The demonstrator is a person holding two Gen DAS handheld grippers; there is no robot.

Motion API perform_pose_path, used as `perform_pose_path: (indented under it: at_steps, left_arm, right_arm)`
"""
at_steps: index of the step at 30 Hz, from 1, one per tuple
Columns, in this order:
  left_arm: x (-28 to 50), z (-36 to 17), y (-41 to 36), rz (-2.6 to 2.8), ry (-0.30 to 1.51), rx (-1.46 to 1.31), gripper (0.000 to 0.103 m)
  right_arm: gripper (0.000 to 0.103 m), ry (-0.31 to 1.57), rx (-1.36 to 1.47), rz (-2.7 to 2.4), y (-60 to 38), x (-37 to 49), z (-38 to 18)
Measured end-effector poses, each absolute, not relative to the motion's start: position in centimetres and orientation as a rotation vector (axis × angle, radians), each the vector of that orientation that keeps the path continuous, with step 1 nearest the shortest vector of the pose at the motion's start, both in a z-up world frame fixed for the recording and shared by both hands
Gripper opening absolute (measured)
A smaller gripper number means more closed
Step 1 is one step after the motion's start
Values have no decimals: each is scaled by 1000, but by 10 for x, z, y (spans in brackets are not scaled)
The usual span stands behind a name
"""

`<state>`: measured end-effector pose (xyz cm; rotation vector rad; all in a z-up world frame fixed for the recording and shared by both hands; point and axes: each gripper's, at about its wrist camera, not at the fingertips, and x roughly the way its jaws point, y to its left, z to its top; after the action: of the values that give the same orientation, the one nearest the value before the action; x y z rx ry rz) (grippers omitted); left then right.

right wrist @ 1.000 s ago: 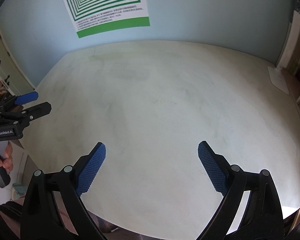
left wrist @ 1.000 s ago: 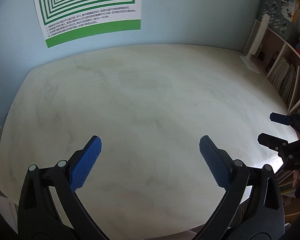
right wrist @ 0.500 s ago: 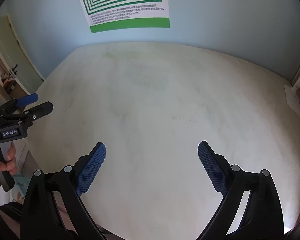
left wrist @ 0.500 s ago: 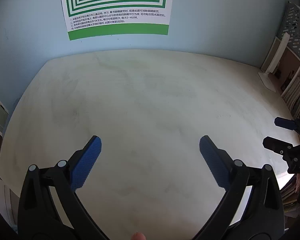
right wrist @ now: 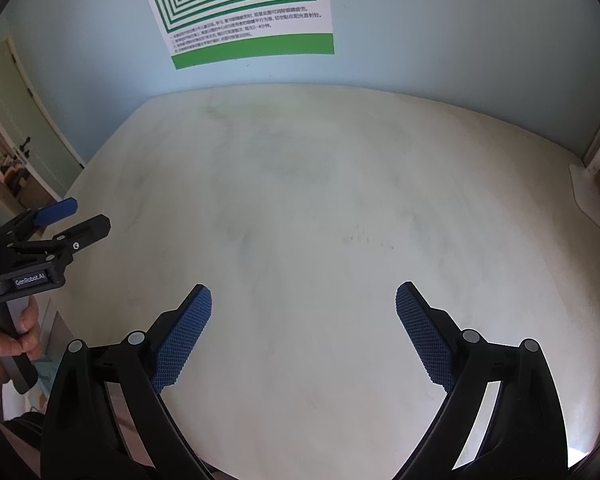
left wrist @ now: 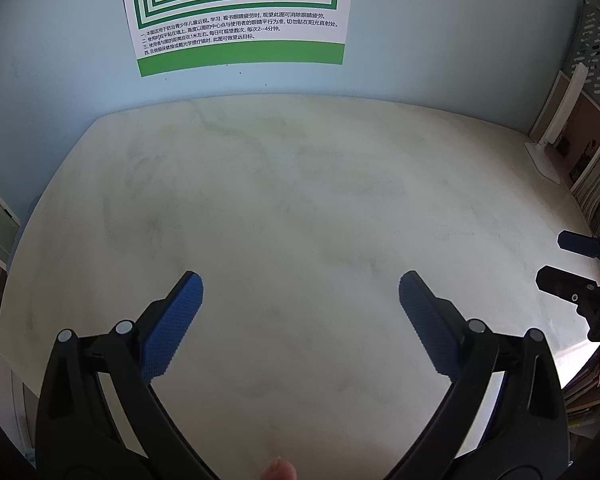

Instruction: Collect trash

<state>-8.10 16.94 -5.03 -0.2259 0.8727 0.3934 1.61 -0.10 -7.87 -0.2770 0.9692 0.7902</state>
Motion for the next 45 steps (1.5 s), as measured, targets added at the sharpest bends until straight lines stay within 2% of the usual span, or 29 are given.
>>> perform_pose_path:
  at_steps: [45]
  left_arm:
    - [-70,-45,177,394,897,-232,96]
  right_arm:
    - [93,982,-244,759,-13,26,-76]
